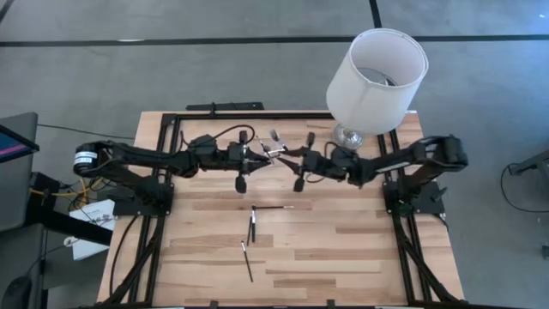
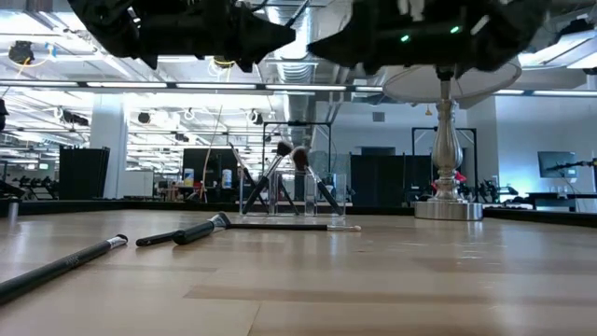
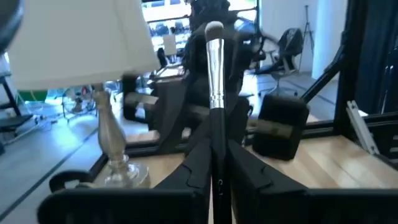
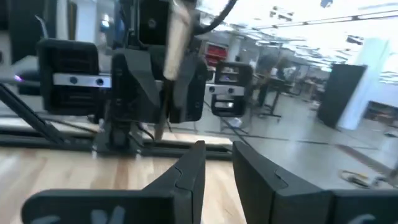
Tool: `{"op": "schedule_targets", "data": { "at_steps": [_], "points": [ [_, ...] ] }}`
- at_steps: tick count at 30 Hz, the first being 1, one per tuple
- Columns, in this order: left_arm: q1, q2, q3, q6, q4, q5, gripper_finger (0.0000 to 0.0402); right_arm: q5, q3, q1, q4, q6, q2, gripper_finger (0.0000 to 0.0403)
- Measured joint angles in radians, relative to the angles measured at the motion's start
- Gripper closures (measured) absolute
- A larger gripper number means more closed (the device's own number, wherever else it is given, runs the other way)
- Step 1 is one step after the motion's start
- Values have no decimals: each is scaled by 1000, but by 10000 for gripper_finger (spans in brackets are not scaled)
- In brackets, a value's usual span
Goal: Sort items
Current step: Put the foundation brush into the transparent organizer
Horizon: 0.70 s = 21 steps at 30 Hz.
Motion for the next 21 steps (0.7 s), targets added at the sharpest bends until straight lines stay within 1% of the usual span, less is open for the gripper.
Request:
{"op": "schedule_targets", "data": {
  "at_steps": [1, 4, 6, 9, 11, 13, 17, 21],
  "points": [
    [-1, -1, 0, 0, 7, 0, 369, -31, 10, -5, 15, 14, 15, 329],
    [-6, -2, 0, -2, 8, 20, 379, -189, 54, -15, 37, 49, 36, 329],
    [-8, -4, -1, -2, 5, 28, 379, -255, 69, -16, 15, 71, 37, 329],
    [-7, -5, 0, -9, 1, 45, 372, -249, 86, -14, -35, 53, 22, 329],
    [-10, -6, 0, -9, -2, 43, 364, -245, 86, -17, -30, 40, 14, 329],
    [-13, -6, 0, -8, -1, 43, 365, -267, 86, -20, -28, 47, 6, 329],
    [-13, -6, 0, -8, -2, 46, 380, -340, 91, -27, -23, 75, 2, 329],
    [-13, -6, 0, -7, -2, 47, 374, -347, 109, -27, -21, 79, 5, 323]
  ]
}}
